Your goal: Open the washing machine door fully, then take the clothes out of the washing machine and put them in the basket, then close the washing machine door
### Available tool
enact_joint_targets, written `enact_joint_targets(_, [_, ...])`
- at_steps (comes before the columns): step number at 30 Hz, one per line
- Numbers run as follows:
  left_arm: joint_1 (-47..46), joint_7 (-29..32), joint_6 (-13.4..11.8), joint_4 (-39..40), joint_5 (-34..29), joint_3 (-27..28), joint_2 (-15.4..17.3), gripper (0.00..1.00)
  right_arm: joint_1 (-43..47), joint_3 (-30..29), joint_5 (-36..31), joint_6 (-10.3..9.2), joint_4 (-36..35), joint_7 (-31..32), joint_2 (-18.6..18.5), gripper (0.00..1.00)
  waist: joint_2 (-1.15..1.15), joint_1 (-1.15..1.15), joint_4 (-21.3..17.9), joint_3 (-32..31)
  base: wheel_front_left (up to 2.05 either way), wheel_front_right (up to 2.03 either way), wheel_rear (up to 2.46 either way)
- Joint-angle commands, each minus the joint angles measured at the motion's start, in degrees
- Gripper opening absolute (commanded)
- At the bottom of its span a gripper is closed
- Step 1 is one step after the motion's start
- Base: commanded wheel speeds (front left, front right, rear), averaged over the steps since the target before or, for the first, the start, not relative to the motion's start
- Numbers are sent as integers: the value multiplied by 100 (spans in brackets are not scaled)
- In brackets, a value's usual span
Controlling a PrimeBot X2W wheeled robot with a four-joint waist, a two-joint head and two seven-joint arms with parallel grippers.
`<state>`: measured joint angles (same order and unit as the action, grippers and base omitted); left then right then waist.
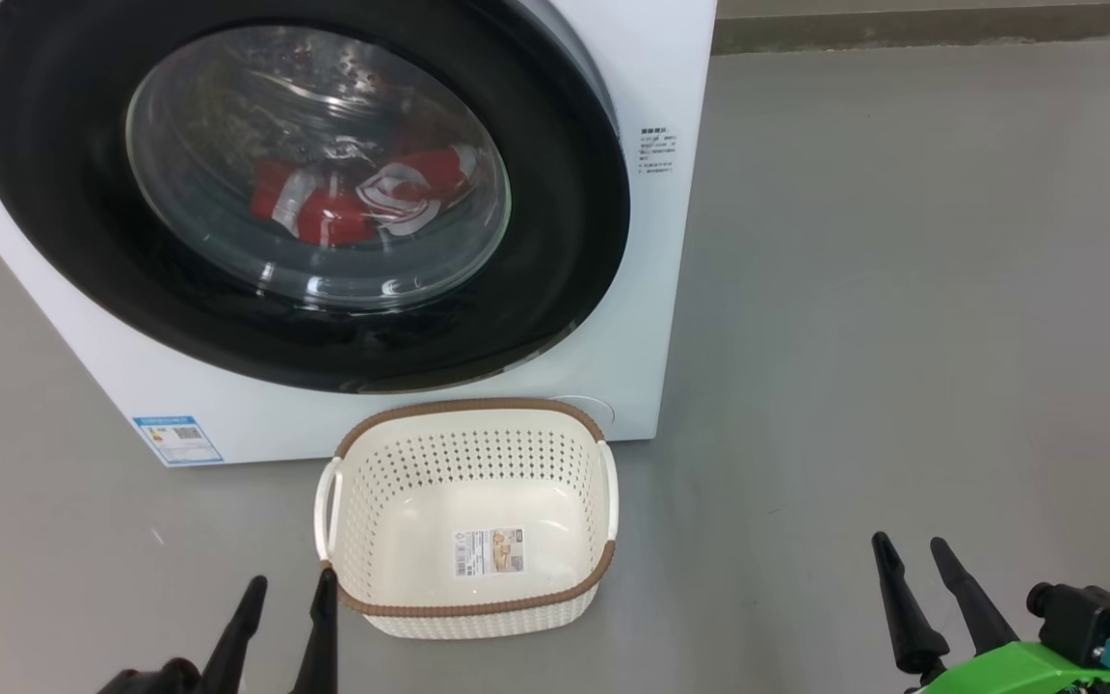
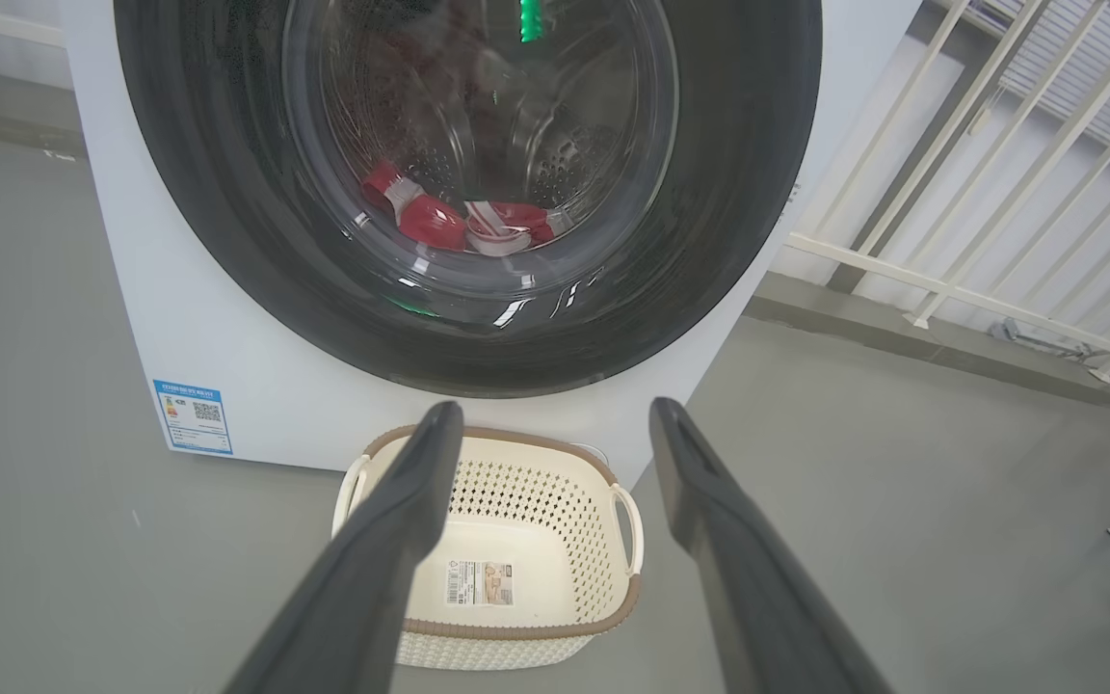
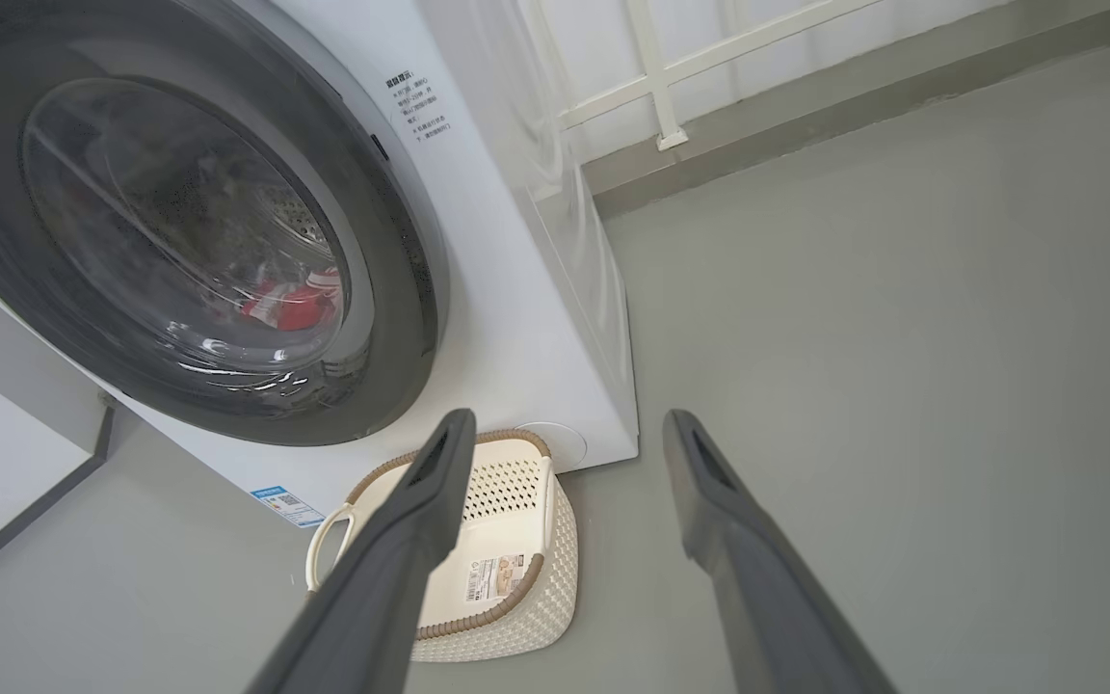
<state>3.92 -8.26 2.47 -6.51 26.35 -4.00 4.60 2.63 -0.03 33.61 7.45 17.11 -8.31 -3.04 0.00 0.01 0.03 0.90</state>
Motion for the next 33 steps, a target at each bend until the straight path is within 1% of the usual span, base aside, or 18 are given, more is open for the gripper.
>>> enact_joint_targets(1, [-30,-107,-49,207,-239,98,100,100,-18,80,-260,3,-173,-105,-76,100,0,0,4,1,0,0,0])
enact_joint_targets(14, [47,-327,-186,407,-1128,-64,198,100,56,53,-1196,3,-236,-324,-53,100,0,0,5,29,0,0,0])
enact_joint_targets(16, [72,-378,-215,458,-1339,-94,221,100,71,46,-1400,3,-247,-375,-51,100,0,0,-9,31,0,0,0])
enact_joint_targets(22, [130,-463,-254,525,-1655,-120,242,100,113,20,-1743,3,-278,-459,-48,100,0,0,-38,22,0,0,0])
enact_joint_targets(28, [175,-564,-185,471,-1913,-89,211,100,159,7,-2150,3,-311,-560,-42,100,0,0,-70,21,0,0,0])
enact_joint_targets(33, [203,-649,-111,274,-1999,90,103,100,199,-36,-2469,3,-335,-644,-32,100,0,0,-85,39,0,0,0])
